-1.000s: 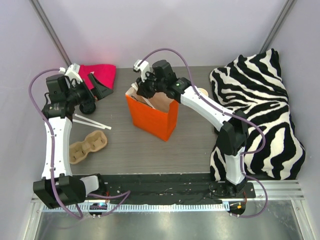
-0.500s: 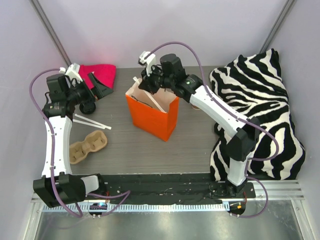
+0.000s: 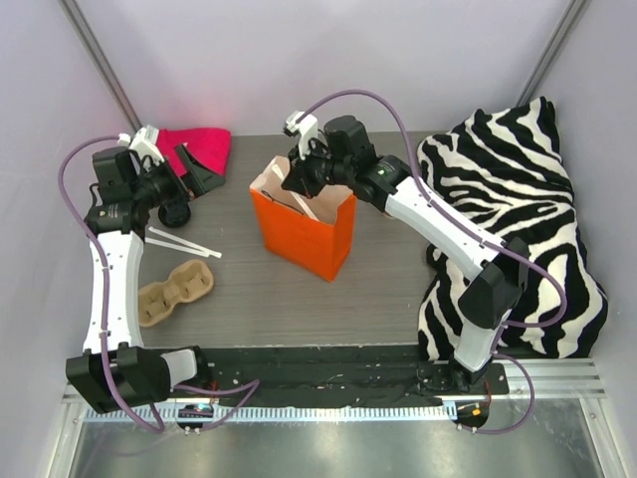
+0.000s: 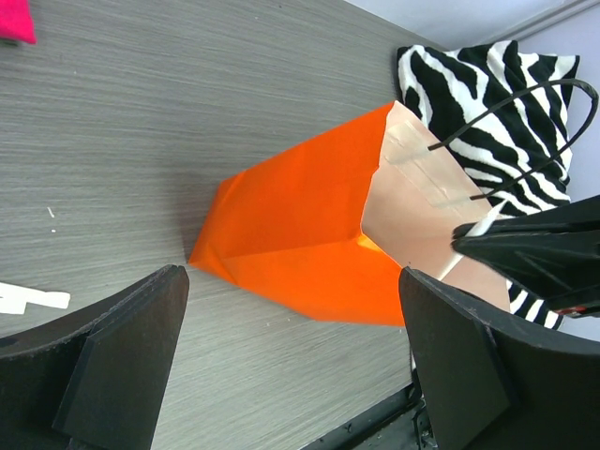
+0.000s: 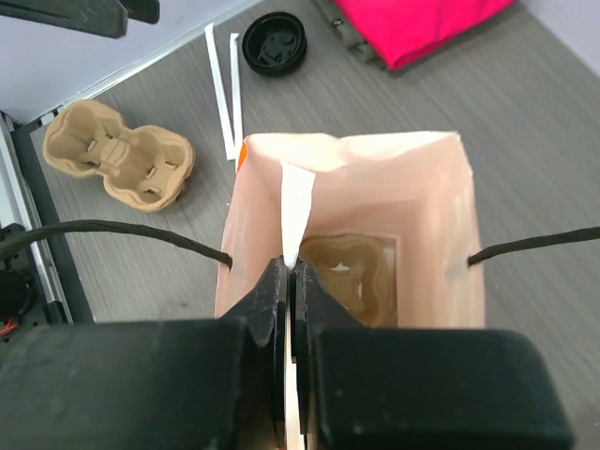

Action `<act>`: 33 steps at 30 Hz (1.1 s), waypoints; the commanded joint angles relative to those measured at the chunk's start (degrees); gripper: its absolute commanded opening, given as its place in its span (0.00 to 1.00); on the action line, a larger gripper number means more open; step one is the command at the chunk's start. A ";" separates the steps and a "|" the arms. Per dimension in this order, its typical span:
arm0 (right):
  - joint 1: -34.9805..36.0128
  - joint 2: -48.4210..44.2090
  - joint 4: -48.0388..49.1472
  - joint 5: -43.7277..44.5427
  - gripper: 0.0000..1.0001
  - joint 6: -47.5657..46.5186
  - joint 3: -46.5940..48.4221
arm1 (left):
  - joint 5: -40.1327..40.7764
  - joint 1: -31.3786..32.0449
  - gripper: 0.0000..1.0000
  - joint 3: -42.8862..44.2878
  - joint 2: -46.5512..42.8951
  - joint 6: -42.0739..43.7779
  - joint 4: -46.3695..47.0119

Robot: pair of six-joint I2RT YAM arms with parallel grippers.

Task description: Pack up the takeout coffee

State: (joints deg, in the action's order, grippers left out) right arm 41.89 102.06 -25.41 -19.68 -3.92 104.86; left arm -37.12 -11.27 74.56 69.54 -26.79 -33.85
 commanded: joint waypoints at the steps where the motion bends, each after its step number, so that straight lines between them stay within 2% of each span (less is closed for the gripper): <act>1: 0.21 -3.01 2.47 -1.32 0.01 3.83 -2.28 | -0.93 0.02 1.00 -0.30 -0.81 0.07 2.38; 9: 0.21 -4.85 2.82 -2.55 0.02 3.84 -7.65 | -0.32 0.02 1.00 -0.74 -1.07 0.15 2.47; 10: 0.12 -5.11 2.73 -2.55 0.12 3.84 -7.91 | -0.23 -0.07 1.00 -0.74 -1.07 0.24 2.56; 13: 0.21 -5.47 2.73 -2.29 0.32 3.83 -7.57 | -0.23 0.02 1.00 -0.65 -0.72 0.24 2.47; 19: 0.12 -5.03 2.03 -1.41 0.51 3.13 -2.47 | -0.32 0.02 1.00 0.14 0.07 0.68 1.33; 23: 0.21 -4.85 0.80 -0.71 0.56 2.17 2.18 | 0.56 -0.07 1.00 0.93 0.25 2.08 -0.34; 29: 0.04 -8.10 0.01 3.06 0.80 -0.56 7.90 | 1.88 0.10 1.00 6.99 2.53 5.95 -7.01; 33: -1.80 -11.79 -0.34 6.67 0.98 -1.35 7.47 | 1.71 0.45 1.00 12.17 5.16 9.38 -11.50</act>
State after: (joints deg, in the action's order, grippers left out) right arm 41.78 96.77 -25.93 -17.37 -3.36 109.93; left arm -35.42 -11.22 80.71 73.43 -22.00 -40.88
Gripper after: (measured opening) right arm 0.899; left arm 0.996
